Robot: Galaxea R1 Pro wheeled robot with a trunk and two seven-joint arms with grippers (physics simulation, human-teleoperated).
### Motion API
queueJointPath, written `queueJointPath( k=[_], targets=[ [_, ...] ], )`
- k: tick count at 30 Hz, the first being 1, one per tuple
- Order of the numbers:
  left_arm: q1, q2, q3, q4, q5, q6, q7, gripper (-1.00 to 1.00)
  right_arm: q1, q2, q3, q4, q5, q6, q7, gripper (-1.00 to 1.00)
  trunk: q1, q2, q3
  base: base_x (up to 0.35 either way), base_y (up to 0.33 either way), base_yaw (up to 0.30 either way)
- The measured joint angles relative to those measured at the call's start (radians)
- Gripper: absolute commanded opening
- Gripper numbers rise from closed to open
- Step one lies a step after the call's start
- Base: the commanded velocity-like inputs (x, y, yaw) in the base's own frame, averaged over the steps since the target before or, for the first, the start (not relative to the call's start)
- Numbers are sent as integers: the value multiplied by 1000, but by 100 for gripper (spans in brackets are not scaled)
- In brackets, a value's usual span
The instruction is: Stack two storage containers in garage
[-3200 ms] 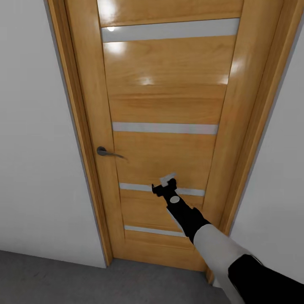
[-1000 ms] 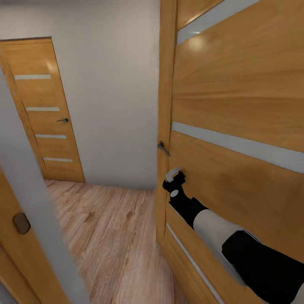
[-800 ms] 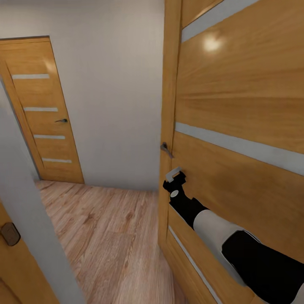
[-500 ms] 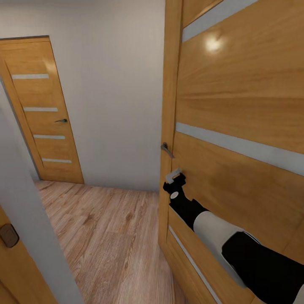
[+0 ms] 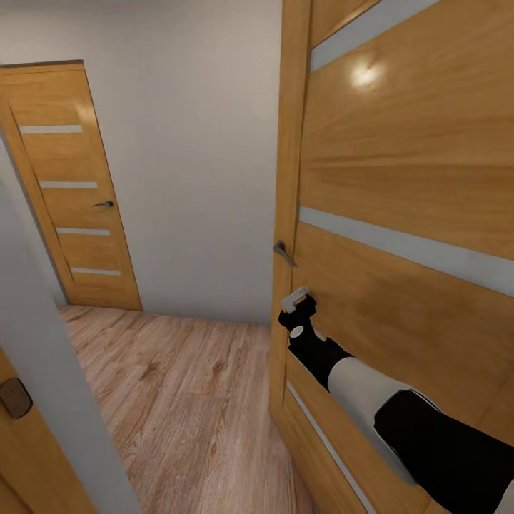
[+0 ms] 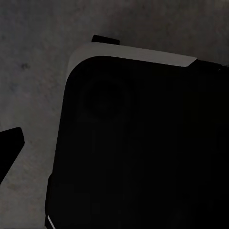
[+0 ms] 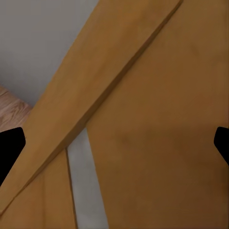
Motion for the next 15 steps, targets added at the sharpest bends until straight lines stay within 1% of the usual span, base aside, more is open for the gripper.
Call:
queueJointPath(
  k=[9, 12, 15],
  targets=[
    [0, 1, 2, -3, 2, -1, 0, 100, -1, 0, 6, 0, -9, -3, -8, 100, 0, 0, 0, 3, 0, 0],
    [0, 1, 0, -3, 1, -1, 0, 100, -1, 0, -2, 1, -7, -3, -26, 100, 0, 0, 0, 82, 0, 0],
    [0, 2, -1, -3, -1, -1, 0, 100, -1, 0, 0, 1, -5, -4, -36, 100, 0, 0, 0, 174, 0, 0]
  ],
)
